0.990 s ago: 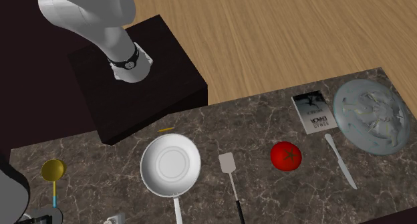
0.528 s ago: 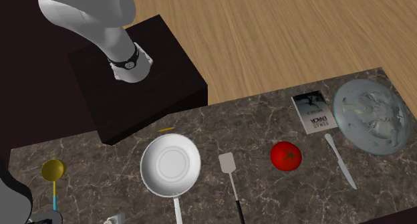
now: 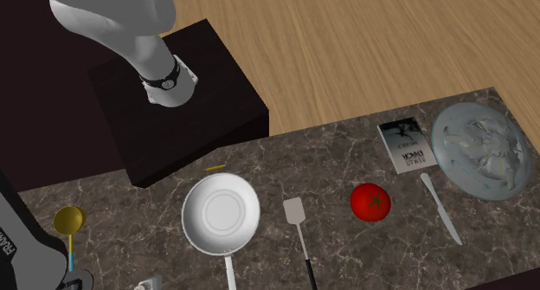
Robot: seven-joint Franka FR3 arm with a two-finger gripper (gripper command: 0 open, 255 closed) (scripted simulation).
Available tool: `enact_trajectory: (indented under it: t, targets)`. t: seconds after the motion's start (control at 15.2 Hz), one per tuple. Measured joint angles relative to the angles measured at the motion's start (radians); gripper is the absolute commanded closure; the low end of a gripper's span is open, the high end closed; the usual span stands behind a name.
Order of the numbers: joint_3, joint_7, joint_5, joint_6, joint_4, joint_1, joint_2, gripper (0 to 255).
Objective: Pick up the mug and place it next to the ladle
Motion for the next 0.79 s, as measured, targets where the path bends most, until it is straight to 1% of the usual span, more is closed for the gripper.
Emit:
enact_trajectory:
  t: [0.53, 0.79]
  targets:
    - [0.01, -0.006, 0.015, 0.089, -0.014, -0.008, 0.076, 255]
    - [0.016, -0.009, 0.024, 0.126, -0.004, -0.014, 0.123, 255]
